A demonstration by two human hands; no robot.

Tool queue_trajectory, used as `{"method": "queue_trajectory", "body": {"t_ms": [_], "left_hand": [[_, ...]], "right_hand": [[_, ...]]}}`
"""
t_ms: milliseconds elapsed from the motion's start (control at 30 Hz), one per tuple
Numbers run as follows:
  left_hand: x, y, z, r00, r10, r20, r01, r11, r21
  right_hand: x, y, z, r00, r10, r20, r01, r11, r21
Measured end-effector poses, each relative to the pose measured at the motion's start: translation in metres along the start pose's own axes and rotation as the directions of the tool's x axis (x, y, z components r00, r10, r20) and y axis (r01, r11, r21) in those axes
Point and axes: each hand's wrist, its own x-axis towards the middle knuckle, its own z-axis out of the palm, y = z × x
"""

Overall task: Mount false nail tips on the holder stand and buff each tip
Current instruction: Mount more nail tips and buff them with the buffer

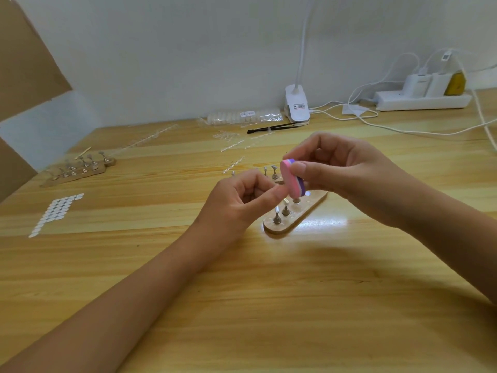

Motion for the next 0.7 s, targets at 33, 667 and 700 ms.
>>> {"method": "queue_trajectory", "body": {"t_ms": [33, 667, 700], "left_hand": [[-0.0001, -0.0002, 0.0003, 1.0, -0.001, 0.005, 0.001, 1.0, -0.005], [0.0022, -0.0011, 0.0008, 0.998, 0.005, 0.063, -0.004, 1.0, -0.017], [0.0029, -0.0016, -0.0006, 0.999, -0.008, 0.037, 0.009, 1.0, -0.025]], "right_hand": [[0.0001, 0.0, -0.0007, 1.0, 0.004, 0.004, -0.004, 1.0, -0.002], [0.0005, -0.0002, -0.0052, 0.988, 0.076, 0.135, -0.073, 0.997, -0.03], [0.0005, -0.0011, -0.0056, 0.986, 0.084, 0.146, -0.08, 0.996, -0.033]]}}
